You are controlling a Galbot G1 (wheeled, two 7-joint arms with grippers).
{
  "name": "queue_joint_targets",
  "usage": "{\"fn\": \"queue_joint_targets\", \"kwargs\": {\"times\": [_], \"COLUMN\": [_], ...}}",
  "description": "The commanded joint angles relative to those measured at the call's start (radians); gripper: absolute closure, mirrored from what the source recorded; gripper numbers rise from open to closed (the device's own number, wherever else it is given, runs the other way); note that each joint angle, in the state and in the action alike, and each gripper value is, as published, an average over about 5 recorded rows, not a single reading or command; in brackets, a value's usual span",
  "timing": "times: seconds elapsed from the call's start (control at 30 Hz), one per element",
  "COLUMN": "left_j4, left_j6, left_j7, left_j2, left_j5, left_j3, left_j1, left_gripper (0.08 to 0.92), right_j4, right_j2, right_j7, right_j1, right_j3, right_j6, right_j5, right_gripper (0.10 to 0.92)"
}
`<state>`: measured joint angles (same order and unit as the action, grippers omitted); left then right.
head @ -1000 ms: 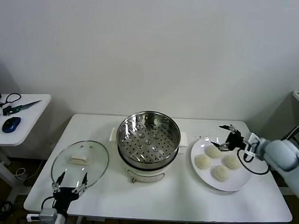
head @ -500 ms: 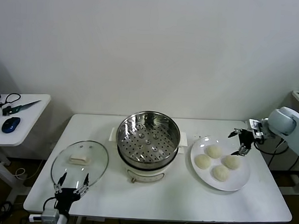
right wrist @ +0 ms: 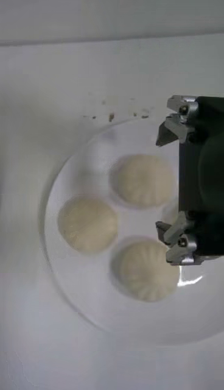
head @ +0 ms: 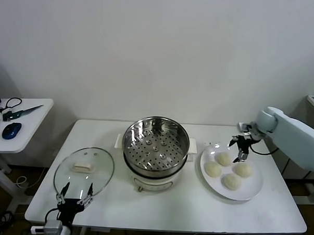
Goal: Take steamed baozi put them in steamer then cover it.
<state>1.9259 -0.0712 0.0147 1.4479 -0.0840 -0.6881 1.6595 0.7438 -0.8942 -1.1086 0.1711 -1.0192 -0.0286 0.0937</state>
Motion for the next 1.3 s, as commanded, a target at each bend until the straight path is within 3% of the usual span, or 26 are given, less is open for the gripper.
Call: {"fn": "queue_joint_targets", "kwargs": {"times": [0.03,0.5,0.8,1.03,1.3], "left_j4": [-0.007,-0.013,-0.007,0.005,0.009], "left_j6": [0.002,0.008,0.007,0.011,0.013], "left_j7": [-0.002,-0.005,-0.009,-0.010,-0.010], "left_j2": [0.003,0.002,0.004,0.006,0.006], "left_j5": [0.001,0.006,0.008,0.017,0.028], "left_j3": [0.001,0.008,0.009,0.013,0.020], "left_j1": [-0.001,-0.005,-0.003,0.009,0.011], "left_gripper": [0.177,0.177,0.177,0.177,0.177], "right_j4": [-0.143,-0.213,-0.150,0.027,0.320], "right_j2": [-0.100,-0.146,-0.121,-0.042,-0.087], "right_j7": [0.007,0.043,0.037,0.016,-0.012], "right_j1": [-0.054,-0.072,-0.043,0.165,0.702], "right_j3": [0.036,0.066,0.039,-0.129,-0.509], "right_j6": [0.009,0.011,0.004,0.068,0.360], "right_j5": [-0.065,-0.094,-0.042,0.042,0.266], "right_gripper": [0.203,0.210,0.358,0.363,0.364]}}
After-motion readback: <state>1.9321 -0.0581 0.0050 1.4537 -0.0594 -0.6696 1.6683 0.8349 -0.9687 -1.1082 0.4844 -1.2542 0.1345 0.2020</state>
